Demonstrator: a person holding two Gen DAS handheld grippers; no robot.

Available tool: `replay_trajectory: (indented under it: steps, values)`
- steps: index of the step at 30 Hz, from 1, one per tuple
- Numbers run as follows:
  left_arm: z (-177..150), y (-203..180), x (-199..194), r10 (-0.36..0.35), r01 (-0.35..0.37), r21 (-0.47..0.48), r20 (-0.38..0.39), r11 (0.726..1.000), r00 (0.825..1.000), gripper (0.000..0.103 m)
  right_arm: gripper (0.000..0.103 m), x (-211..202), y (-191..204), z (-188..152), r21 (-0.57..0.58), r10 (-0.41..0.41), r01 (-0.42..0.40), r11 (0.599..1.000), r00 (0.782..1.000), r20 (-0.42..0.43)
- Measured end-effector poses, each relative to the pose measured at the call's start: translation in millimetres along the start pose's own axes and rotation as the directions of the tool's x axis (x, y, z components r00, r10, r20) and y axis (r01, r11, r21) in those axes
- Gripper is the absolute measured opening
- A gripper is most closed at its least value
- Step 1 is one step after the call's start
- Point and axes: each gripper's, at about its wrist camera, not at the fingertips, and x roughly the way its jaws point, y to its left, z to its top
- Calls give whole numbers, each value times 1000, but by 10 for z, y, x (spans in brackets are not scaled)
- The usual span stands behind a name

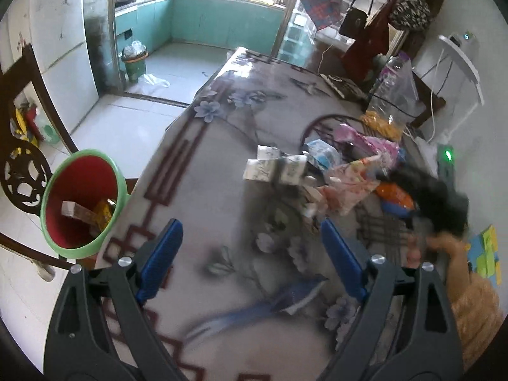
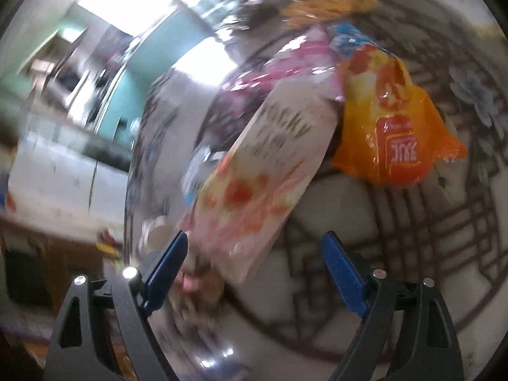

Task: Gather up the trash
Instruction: 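Grasp the Pocky snack box with the right tool while the left tool reaches for paper cups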

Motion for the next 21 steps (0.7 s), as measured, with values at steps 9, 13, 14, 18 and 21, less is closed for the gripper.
replay_trajectory:
  steps: [9,13,14,18,21]
  values:
    - [48,-147,-56,55,-54,-44,34,998,998,86,92,308,41,305,79,-117,118,990,993,-10]
    - [65,-220,36,68,-67,-34,15,997,998,86,77,424,99,329,-31,-71,69,997,995,-67]
    - [68,-233,64,69,-69,-29,10,997,998,86,75,427,119,320,-63,-60,55,996,995,-77]
    - [126,-264,277,60,-61,-33,-23,998,998,86,67,323,154,267,-194,-4,-18,981,994,-113]
    - [208,-279,518,56,-58,-32,-53,998,997,86,67,105,133,169,-292,11,-46,955,993,-121]
